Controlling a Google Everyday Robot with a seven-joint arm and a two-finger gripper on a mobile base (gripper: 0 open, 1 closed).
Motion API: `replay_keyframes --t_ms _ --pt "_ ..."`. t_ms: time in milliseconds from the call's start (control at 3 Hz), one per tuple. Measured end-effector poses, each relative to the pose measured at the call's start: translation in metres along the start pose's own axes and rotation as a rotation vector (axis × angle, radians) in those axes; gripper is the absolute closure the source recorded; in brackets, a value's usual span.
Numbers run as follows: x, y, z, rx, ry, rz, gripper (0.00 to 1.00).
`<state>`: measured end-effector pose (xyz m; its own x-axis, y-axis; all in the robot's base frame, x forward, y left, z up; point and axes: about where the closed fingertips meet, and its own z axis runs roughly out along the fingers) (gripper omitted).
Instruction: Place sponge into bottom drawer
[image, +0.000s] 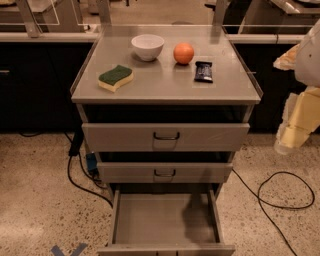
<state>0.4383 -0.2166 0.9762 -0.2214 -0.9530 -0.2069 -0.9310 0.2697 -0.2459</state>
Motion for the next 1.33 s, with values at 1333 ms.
replay_keyframes --t_ms 1333 --pt "-0.059 -0.074 0.067 -0.015 -0.064 -0.151 0.00"
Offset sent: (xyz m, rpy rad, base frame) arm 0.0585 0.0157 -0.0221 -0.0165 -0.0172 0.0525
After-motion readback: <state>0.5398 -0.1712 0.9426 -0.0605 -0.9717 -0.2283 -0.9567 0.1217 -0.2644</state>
